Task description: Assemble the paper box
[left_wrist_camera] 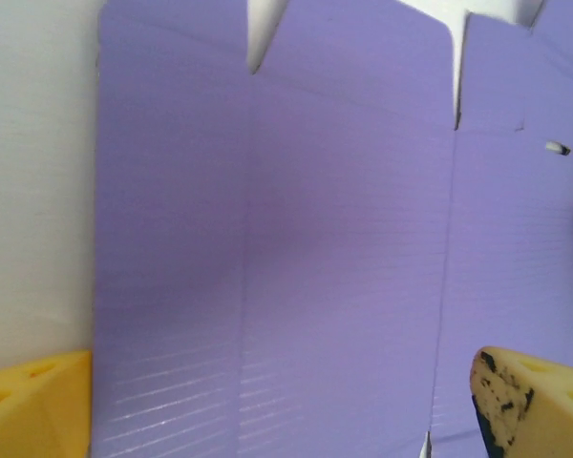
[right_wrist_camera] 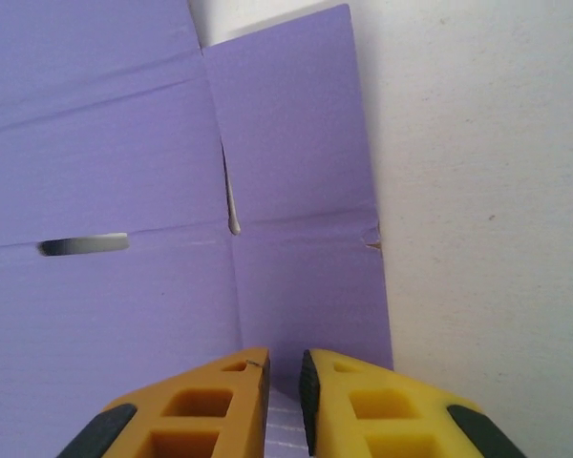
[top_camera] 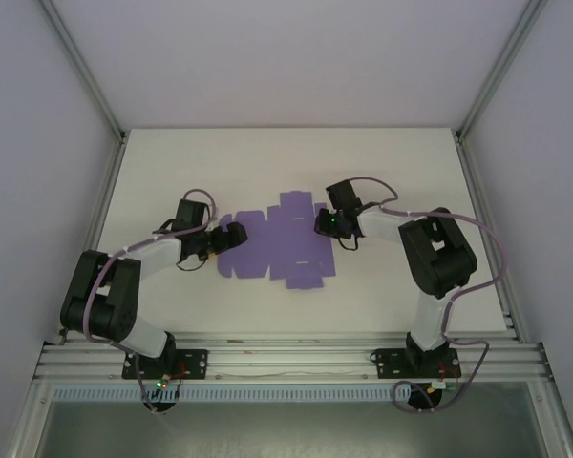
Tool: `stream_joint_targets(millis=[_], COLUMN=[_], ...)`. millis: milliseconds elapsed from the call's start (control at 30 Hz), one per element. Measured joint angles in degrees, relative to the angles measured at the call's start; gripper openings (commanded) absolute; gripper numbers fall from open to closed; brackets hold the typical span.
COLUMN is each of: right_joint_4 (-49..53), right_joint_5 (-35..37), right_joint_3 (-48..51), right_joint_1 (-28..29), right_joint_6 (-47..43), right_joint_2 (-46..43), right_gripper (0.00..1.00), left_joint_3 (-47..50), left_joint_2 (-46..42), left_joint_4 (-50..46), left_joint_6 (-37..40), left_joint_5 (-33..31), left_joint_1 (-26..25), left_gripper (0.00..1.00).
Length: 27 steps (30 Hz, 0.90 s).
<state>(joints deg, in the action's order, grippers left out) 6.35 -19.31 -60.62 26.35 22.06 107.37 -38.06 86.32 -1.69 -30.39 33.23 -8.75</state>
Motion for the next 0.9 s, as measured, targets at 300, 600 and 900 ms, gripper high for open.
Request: stream_joint_targets(millis=[300,600,900], right_joint_4=[-1.5,-2.4,-2.7], right_joint_5=[0.0,0.0,0.0], right_joint_3=[0.8,1.5,1.5], right_joint_1=[-0.3,-0.3,-0.3], right_joint_6=[-0.2,-0.2,-0.5], right_joint_2=[-0.2,-0.5,-0.6], right_gripper=[0.20,0.20,0.20], left_joint_3=[1.4,-0.2,-4.0], left_joint_2=[-9.0,-11.0,-2.3], left_joint_4=[7.1,4.7,1.0], left_joint_6=[-4.4,-4.1,-1.5], left_joint_5=[8.4,5.5,0.5], left_joint_1=[-0.8,-1.9,-4.6], left_gripper=[0.84,0.79,0.43])
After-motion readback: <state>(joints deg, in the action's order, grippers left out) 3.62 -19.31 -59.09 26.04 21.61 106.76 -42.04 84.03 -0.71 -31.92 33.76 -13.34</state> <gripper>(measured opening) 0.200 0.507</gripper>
